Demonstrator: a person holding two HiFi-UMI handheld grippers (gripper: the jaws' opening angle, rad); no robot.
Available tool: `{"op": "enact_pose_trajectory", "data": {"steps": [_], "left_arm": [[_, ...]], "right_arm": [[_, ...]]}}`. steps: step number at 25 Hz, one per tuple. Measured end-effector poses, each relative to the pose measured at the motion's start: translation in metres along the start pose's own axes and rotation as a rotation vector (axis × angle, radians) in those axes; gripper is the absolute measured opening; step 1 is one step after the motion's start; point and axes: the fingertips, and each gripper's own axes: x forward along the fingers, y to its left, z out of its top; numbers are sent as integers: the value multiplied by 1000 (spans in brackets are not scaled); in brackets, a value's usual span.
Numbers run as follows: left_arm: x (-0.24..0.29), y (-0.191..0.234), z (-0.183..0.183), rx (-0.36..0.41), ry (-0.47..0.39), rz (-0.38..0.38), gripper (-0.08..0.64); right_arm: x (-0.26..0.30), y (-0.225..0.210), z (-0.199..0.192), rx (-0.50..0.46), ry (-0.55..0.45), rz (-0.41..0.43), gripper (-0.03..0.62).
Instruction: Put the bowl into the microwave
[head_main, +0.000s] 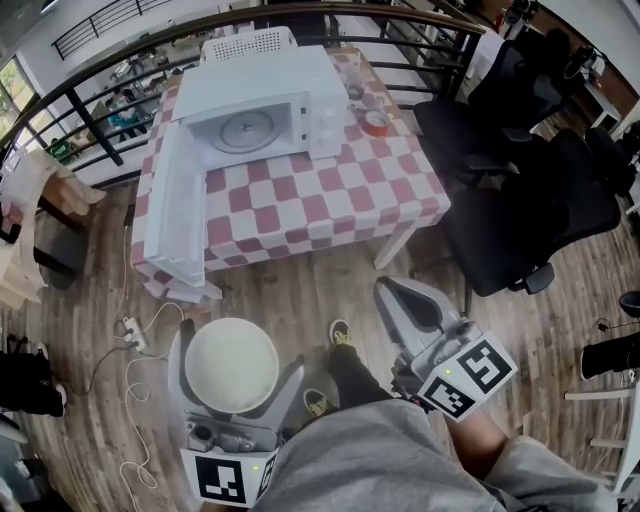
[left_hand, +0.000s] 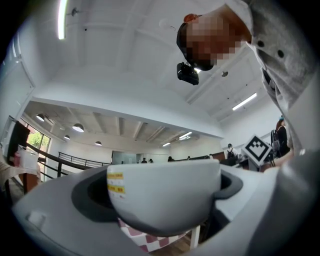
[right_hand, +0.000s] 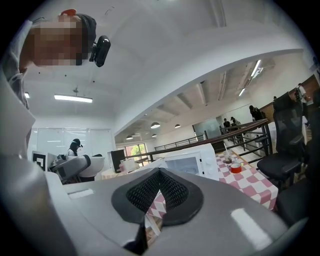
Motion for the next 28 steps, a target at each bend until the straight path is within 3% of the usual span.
{"op": "enact_pose_trajectory", "data": {"steps": [11,28], "left_arm": [[83,25,-31,-33,23,10,538],[186,26,-52,-49,20,-65,538]], "right_arm": [[70,-61,9,24,33,32,0],[131,-137,26,51,54,40,0]]}}
